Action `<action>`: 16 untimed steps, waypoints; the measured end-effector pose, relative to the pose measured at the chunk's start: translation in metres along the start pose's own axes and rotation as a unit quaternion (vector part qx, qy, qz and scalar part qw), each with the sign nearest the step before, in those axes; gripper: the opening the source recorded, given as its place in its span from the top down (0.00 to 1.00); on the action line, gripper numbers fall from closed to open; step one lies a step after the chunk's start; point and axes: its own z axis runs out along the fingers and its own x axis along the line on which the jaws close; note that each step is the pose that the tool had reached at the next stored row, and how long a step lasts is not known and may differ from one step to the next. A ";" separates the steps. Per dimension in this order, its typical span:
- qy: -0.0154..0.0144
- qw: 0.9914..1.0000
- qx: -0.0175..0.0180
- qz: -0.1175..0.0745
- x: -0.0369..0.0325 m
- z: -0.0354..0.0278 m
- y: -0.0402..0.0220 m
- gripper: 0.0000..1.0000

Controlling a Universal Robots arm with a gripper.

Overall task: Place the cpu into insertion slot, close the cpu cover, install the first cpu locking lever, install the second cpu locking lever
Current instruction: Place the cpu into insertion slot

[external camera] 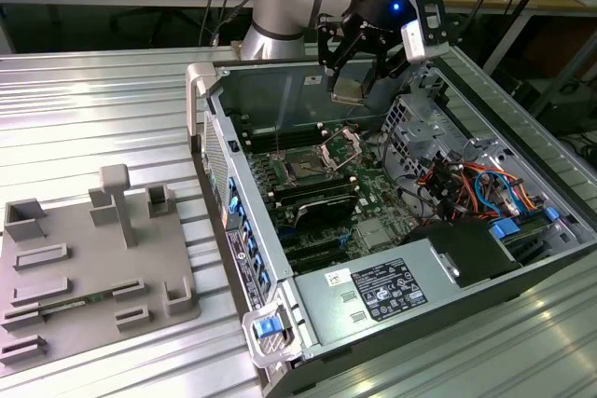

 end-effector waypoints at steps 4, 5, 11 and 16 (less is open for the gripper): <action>0.000 1.000 0.000 0.004 0.0000 0.0000 0.0000 0.45; -0.001 1.000 0.000 0.006 0.0000 0.0000 0.0000 0.45; -0.001 1.000 0.000 0.013 0.0000 0.0000 0.0000 0.45; -0.002 1.000 0.000 0.019 0.0001 0.0000 0.0000 0.45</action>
